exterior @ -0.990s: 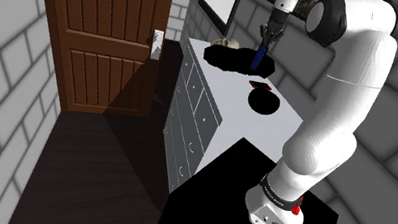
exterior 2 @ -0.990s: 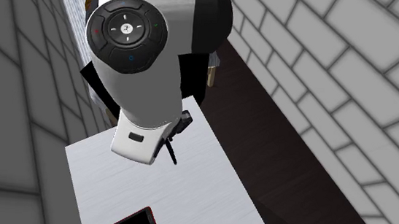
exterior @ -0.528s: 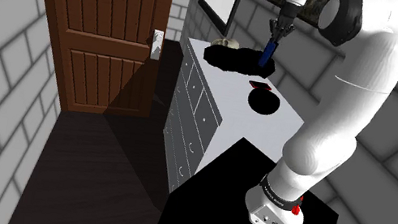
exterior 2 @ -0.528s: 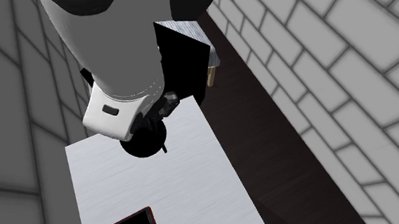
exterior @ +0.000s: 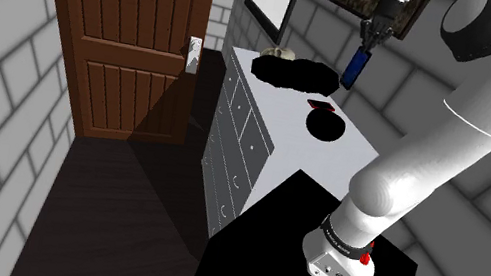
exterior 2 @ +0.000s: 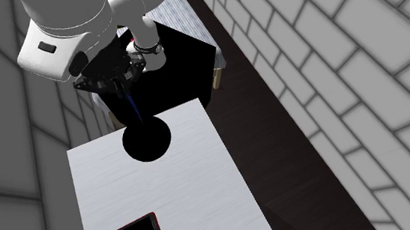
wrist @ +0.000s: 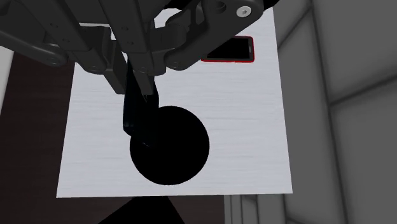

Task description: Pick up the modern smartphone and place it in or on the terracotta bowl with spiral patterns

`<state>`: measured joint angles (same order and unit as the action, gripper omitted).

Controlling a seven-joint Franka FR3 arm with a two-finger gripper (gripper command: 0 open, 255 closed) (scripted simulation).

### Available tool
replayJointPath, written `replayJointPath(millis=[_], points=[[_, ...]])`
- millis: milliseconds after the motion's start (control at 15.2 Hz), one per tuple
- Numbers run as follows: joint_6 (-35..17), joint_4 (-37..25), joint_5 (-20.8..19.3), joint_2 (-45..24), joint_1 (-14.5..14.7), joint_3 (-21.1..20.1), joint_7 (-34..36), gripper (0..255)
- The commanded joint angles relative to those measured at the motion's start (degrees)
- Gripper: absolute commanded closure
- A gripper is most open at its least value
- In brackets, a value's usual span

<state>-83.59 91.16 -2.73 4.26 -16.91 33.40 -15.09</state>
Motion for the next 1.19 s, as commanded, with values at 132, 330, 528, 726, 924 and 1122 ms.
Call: replayJointPath(millis=[132, 330, 528, 726, 924, 1122], points=[[-0.44, 3.92, -2.21, 4.09, -0.14, -0.41, 0.37, 255], [-2.84, 7.0, -2.58, 4.87, -0.17, -0.54, 0.72, 255], [-5.21, 9.91, -2.89, 5.49, -0.23, -0.6, 1.01, 255], [-7.55, 12.67, -3.15, 5.96, -0.29, -0.6, 1.24, 255], [-9.88, 15.28, -3.34, 6.29, -0.37, -0.56, 1.42, 255], [-12.19, 17.76, -3.49, 6.47, -0.45, -0.48, 1.54, 255]])
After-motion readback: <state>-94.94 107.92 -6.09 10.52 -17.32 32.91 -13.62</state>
